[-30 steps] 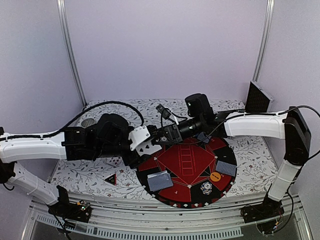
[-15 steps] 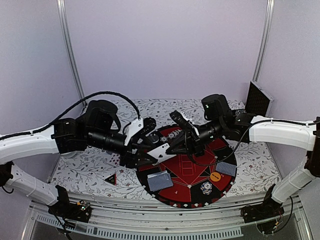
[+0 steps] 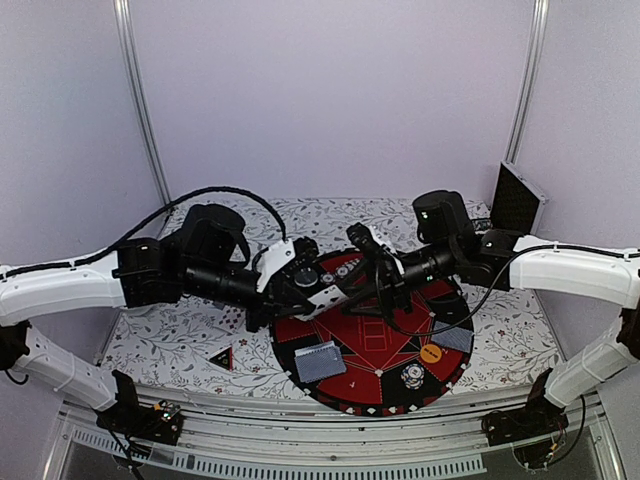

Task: Distribute texas hold em gaming equipment
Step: Pass from the right arm to the left, then place the poker card in the face-down deck piles.

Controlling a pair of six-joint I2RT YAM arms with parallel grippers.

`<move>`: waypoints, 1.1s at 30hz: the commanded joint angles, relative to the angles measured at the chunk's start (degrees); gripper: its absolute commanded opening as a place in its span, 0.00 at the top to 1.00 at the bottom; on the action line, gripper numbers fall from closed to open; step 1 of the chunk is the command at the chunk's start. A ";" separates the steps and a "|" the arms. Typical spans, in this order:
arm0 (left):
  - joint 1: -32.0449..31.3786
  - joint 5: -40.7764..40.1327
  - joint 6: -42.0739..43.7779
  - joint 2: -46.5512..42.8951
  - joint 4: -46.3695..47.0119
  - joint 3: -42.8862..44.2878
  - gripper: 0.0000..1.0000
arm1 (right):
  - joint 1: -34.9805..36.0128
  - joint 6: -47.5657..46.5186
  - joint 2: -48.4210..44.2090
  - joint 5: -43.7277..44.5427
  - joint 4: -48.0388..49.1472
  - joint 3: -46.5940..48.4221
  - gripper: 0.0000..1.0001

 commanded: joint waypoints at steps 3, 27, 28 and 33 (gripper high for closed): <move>-6.20 -26.10 0.29 3.53 -3.58 -3.36 1.00 | -8.16 8.43 -7.76 16.09 4.90 -7.39 0.01; -23.31 -60.12 5.61 23.95 3.66 -4.49 1.00 | -14.12 13.91 -12.89 13.09 7.00 -12.95 0.01; -23.18 -60.36 6.15 24.09 4.22 -4.96 1.00 | -14.14 13.93 -13.01 13.09 7.00 -13.01 0.01; -22.96 -57.64 8.58 24.10 8.58 -7.41 1.00 | -14.14 13.84 -13.55 13.86 7.05 -13.27 0.01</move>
